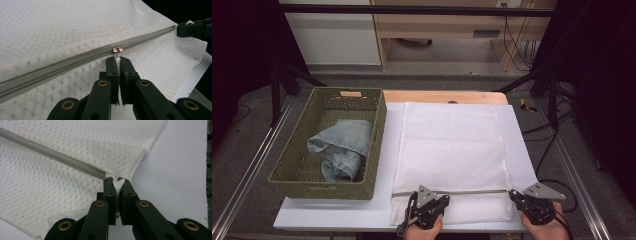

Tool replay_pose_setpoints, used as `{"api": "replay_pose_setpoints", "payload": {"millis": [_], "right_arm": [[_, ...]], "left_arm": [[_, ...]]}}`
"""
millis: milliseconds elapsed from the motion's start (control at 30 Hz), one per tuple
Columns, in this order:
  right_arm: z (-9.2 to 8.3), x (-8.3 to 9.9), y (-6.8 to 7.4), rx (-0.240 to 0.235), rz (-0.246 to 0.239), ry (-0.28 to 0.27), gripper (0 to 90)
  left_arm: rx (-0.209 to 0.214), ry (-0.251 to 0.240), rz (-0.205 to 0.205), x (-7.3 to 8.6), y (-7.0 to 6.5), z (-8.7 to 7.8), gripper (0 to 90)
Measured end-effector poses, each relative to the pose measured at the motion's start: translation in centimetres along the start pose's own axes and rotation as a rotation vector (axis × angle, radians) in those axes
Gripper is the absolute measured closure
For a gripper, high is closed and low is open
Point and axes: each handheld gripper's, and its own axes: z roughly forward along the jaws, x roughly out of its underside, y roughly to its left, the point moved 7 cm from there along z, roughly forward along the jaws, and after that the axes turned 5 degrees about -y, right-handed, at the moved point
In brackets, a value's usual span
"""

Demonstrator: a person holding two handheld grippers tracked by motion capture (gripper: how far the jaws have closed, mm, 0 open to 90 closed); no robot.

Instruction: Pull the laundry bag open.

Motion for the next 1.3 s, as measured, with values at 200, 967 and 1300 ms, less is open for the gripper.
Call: {"api": "replay_pose_setpoints", "payload": {"millis": [200, 967, 1300], "right_arm": [[0.1, 0.1, 0.0, 0.000, 0.009, 0.004, 85.7], [0.2, 0.3, -0.1, 0.002, 0.012, 0.014, 85.7], [0.4, 0.3, -0.1, -0.003, 0.012, 0.016, 85.7]], "left_arm": [[-0.020, -0.009, -0.009, 0.0, 0.8, -0.6, 86.8], [-0.086, -0.035, -0.032, 0.2, 3.6, -2.9, 86.8], [-0.096, -0.041, -0.052, 0.3, 4.6, -3.4, 86.8]]}}
